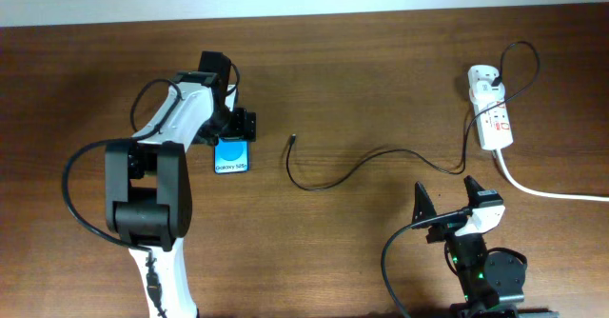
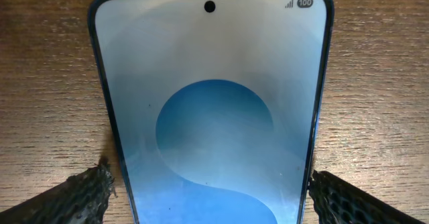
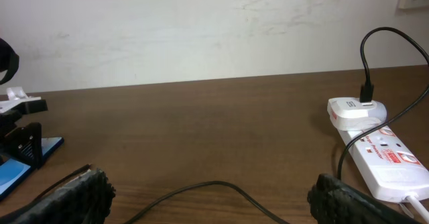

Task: Plug charger to phone and switch on socket
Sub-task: 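Close the left gripper on the phone's bottom edge and lift it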

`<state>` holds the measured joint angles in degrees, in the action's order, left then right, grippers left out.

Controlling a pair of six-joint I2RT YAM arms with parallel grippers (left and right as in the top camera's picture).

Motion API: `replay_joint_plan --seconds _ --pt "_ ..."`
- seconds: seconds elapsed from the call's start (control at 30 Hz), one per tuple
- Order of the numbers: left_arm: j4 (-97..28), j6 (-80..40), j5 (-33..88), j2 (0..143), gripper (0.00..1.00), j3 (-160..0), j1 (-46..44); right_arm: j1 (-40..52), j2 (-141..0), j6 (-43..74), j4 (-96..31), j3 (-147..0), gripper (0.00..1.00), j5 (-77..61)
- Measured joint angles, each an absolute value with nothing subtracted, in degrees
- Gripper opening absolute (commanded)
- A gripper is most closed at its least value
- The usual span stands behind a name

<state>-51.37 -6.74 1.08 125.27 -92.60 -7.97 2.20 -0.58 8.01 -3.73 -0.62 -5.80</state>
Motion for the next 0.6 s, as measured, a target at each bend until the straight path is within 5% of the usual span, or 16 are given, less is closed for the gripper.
replay_joint_plan --seconds 0.17,0.6 --pt "-51.37 -6.72 1.26 125.27 0.98 -92.6 -7.97 2.2 -0.58 8.03 -3.73 -0.62 0.98 -5.8" --pt "-51.57 -7.11 1.5 125.27 0.7 -92.64 -7.92 2.2 -0.58 8.01 -3.73 -0.62 0.98 -5.8"
